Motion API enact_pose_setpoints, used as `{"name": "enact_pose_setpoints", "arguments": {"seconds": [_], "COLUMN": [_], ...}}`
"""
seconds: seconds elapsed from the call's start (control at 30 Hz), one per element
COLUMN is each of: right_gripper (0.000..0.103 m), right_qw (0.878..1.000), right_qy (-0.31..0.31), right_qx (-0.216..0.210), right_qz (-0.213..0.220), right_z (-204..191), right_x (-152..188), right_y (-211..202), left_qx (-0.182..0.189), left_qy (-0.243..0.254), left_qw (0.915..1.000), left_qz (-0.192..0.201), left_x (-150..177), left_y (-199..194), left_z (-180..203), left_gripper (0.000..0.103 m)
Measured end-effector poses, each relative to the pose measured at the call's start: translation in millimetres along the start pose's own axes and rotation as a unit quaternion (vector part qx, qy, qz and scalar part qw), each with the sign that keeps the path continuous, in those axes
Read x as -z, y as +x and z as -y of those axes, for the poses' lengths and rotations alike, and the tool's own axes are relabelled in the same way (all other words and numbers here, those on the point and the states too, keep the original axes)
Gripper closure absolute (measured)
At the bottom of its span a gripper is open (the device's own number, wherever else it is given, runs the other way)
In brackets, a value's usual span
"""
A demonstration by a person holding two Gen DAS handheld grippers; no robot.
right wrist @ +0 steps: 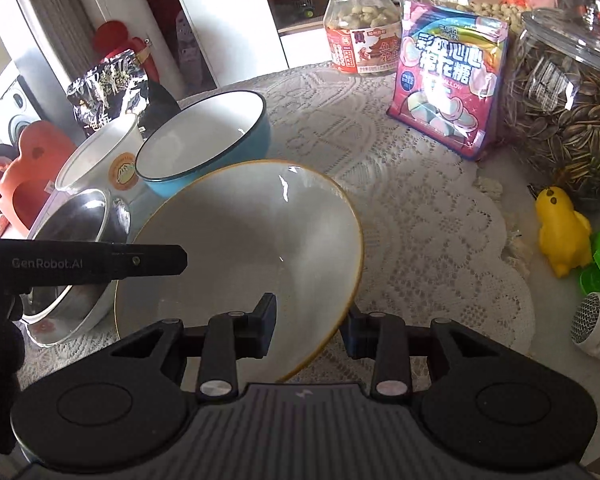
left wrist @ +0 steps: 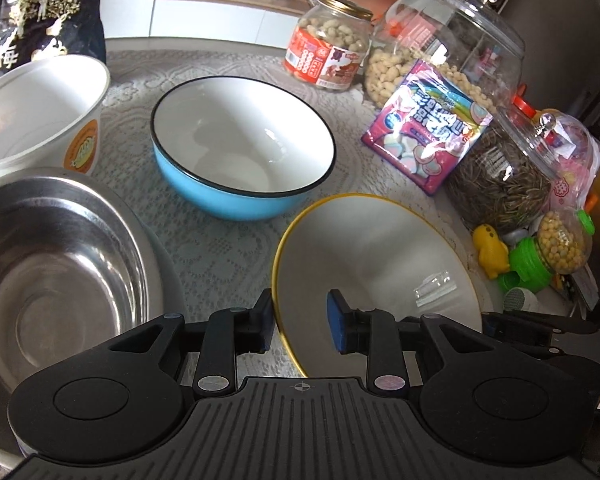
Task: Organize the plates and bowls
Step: 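Move the left tool to the yellow-rimmed white bowl and grasp its rim, then carry the yellow-rimmed bowl with the left tool over the blue bowl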
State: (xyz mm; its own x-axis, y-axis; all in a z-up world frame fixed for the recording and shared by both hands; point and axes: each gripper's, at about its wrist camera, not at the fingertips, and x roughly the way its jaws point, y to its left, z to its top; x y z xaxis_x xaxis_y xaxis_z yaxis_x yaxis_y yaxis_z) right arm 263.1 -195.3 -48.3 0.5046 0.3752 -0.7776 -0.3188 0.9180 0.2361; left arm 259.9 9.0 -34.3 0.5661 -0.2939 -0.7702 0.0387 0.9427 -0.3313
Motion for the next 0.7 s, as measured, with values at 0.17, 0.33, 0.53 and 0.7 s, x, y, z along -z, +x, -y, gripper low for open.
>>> {"name": "enact_pose_setpoints", "arguments": {"seconds": [0.17, 0.33, 0.53, 0.7], "right_gripper": [0.067, 0.066, 0.058, 0.052], "right_qw": [1.0, 1.0, 0.999, 0.998], "right_qy": [0.0, -0.001, -0.006, -0.021], "right_qx": [-0.002, 0.001, 0.022, 0.035], "right_qz": [-0.003, 0.008, 0.035, 0.044], "right_z": [2.1, 3.7, 5.1, 4.3], "right_x": [-2.9, -3.5, -8.0, -6.5], "right_y": [1.7, 0.3, -7.1, -7.0], "left_qx": [0.002, 0.005, 0.005, 0.006], "left_qy": [0.005, 0.008, 0.011, 0.011], "left_qw": [1.0, 1.0, 0.9999, 0.9996], "left_qz": [0.001, 0.003, 0.012, 0.024], "left_x": [0.2, 1.1, 0.2, -2.3], "left_y": [-1.3, -2.4, -8.5, -15.1], "left_z": [0.4, -0.4, -0.3, -2.8], "left_gripper": [0.073, 0.073, 0.073, 0.073]}}
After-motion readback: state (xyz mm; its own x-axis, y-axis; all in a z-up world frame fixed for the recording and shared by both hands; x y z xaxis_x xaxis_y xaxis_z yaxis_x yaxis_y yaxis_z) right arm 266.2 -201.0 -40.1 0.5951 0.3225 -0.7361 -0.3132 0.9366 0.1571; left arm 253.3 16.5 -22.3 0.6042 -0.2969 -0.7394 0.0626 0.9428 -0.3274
